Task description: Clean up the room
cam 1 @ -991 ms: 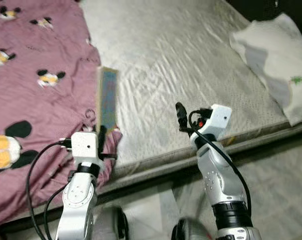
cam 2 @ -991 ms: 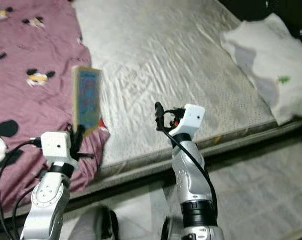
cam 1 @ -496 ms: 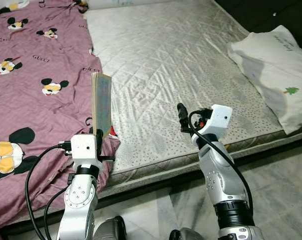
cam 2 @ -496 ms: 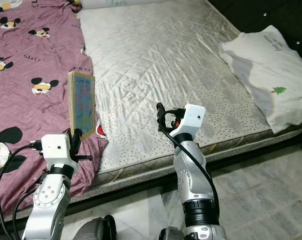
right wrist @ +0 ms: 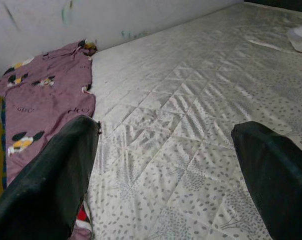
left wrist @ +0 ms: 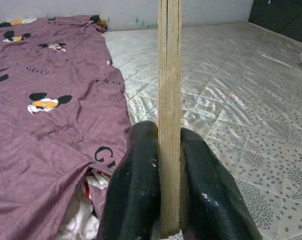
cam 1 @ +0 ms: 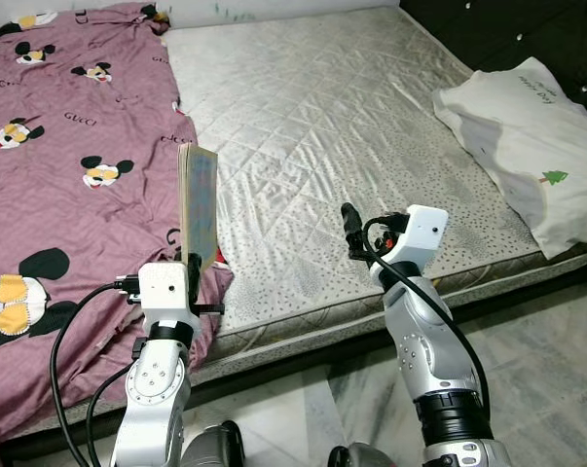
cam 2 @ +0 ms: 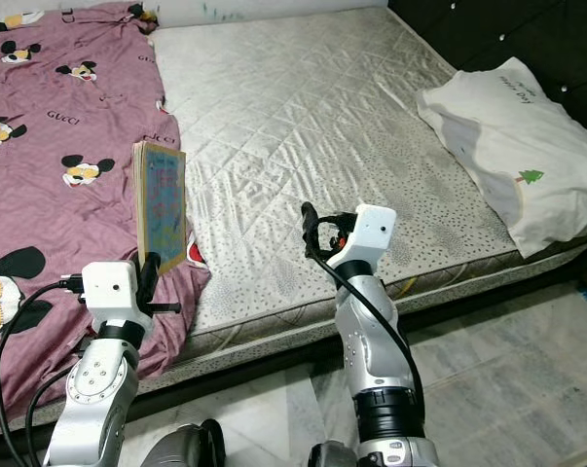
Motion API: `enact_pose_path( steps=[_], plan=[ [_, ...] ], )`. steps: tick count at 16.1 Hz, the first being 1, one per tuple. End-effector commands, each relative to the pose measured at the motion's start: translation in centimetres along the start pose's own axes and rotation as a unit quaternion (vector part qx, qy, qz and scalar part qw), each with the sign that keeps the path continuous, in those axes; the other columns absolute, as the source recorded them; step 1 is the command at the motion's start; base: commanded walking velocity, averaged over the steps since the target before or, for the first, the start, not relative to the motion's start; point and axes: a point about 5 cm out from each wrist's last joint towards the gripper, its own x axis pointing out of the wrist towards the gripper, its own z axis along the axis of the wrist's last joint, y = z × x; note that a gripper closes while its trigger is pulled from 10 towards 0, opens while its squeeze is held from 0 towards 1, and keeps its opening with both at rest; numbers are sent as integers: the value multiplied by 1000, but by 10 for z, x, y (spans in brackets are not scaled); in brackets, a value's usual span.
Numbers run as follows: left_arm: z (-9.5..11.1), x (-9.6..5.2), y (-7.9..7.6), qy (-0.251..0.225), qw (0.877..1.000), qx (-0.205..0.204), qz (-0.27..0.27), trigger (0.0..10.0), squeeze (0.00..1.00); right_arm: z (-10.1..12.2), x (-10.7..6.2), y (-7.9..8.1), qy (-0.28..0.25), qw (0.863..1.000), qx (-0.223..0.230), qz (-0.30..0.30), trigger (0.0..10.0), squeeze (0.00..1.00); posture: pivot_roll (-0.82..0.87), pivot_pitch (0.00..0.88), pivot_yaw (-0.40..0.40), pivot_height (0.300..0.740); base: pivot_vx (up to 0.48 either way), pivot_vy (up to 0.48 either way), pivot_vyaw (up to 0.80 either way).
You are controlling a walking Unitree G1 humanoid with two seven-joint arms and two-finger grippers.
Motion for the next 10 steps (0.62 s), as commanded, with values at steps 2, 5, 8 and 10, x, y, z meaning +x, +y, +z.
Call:
enact_pose_path(
  steps=[2, 5, 8, 10],
  plan=[
    [4, 4, -2, -9, 1000, -6, 0, 10000, 0, -3, 0, 5, 4, 1000, -25, 17, 10000, 0, -33, 140, -36, 740, 0, 0, 369],
    [6, 4, -5, -11, 1000, -10, -7, 10000, 0, -2, 1, 8, 0, 999, -32, 24, 10000, 0, -36, 148, -36, 740, 0, 0, 677],
    [6, 5, -6, -9, 1000, -17, -16, 10000, 0, -4, 1, 7, 4, 999, -29, 19, 10000, 0, -38, 152, -36, 740, 0, 0, 227],
    [7, 6, -7, -14, 999, -27, -25, 10000, 0, -5, 0, 5, 6, 999, -30, 13, 10000, 0, -42, 156, -35, 740, 0, 0, 0]
  ],
)
